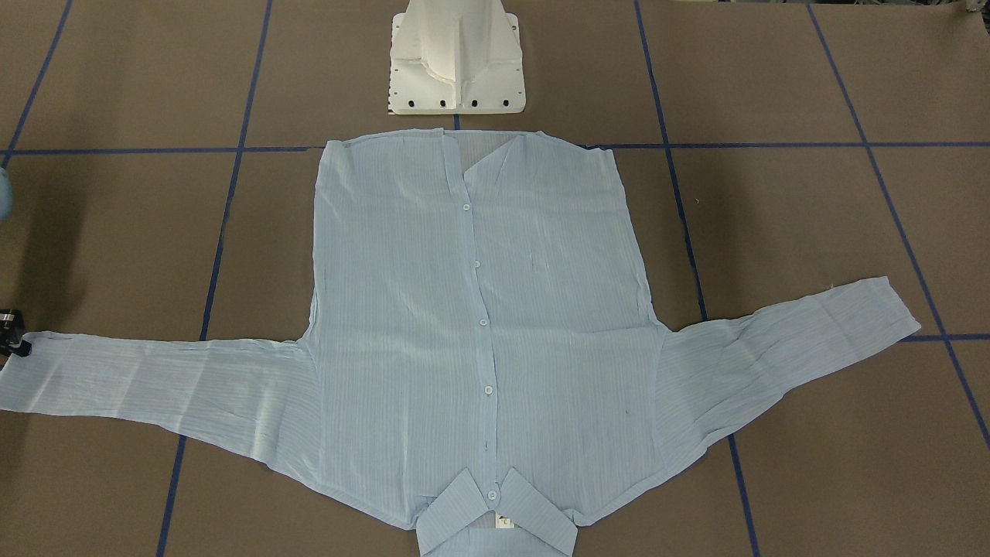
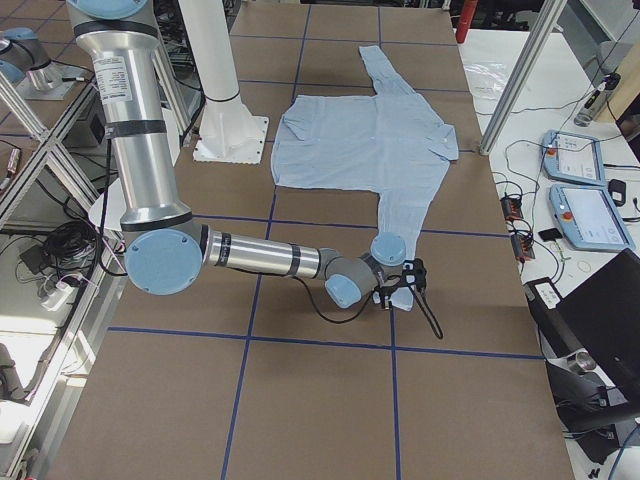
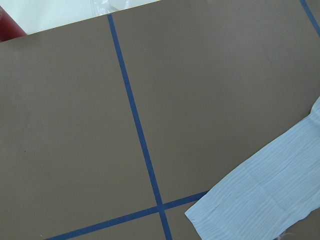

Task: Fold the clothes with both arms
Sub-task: 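Lower the right gripper to the cuff of the sleeve nearest it and grasp, then carry the sleeve with the right gripper across the shirt body and release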

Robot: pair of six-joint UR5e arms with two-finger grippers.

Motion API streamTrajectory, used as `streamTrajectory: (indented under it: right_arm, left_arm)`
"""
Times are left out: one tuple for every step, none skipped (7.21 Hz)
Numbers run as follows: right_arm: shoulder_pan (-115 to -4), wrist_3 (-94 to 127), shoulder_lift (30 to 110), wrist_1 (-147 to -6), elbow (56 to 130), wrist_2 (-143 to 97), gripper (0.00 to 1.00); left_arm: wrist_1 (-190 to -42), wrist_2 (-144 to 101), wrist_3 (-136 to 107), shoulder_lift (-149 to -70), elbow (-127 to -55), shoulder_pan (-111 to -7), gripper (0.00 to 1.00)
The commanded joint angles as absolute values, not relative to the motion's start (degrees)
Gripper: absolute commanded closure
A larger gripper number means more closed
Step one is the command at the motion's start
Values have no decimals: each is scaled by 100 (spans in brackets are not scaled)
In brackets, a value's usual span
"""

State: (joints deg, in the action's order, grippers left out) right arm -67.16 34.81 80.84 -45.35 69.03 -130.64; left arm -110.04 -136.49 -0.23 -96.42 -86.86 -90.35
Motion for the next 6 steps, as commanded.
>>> streamTrajectory:
  right_arm:
    - [-6977, 3489, 8077, -4544, 6978, -13418, 100]
    - [-7031, 3489, 8068, -4535, 7066, -13551, 100]
    - [-7031, 3489, 8068, -4535, 7371, -13631, 100]
    - [-7014, 3594, 7990, -4553, 7748, -13649, 100]
    - [-6909, 3978, 7659, -4570, 7996, -13806, 100]
    - [-6656, 4469, 7151, -4570, 8155, -14025, 100]
  left_arm:
    - [-11004, -13649, -18, -9642, -8684, -9035, 0]
    - [-11004, -13641, -18, -9642, -8675, -9035, 0]
    - [-11004, -13641, -18, -9642, -8675, -9035, 0]
    - [-11004, -13641, -18, -9642, -8675, -9035, 0]
    - [-10995, -13641, -26, -9642, -8666, -9035, 0]
    - [-10995, -13649, -26, -9642, -8640, -9035, 0]
